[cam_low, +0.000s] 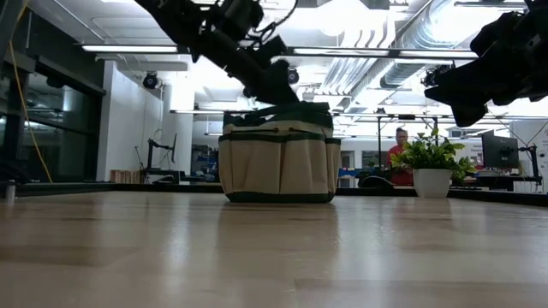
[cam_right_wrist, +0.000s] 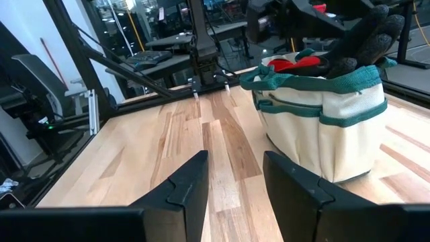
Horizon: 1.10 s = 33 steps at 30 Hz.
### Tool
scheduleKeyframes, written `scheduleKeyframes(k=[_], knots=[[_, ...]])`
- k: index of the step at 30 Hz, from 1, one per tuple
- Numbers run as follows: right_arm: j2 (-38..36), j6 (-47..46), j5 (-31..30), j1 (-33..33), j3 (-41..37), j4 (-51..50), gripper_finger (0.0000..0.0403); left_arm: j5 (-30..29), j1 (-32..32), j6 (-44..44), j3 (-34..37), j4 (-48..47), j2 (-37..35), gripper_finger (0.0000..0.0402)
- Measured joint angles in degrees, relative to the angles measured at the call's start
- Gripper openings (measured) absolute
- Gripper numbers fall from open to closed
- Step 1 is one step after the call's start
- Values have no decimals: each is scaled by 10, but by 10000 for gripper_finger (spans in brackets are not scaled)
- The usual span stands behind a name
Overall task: Pick & Place Garden tools in Gardening bag
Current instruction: Put the red glove into the gardening bag
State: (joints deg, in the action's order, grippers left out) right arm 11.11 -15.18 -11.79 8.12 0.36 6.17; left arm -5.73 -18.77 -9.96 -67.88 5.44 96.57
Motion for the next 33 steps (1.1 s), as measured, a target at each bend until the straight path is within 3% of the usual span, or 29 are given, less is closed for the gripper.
scheduleKeyframes(k=[5,29,33], knots=[[0,0,0,0,0,0,135,4,0,14,1,0,2,223],[0,0,0,0,0,0,135,10,0,42,1,13,38,16],[0,0,0,0,0,0,135,24,2,41,1,-2,38,8]])
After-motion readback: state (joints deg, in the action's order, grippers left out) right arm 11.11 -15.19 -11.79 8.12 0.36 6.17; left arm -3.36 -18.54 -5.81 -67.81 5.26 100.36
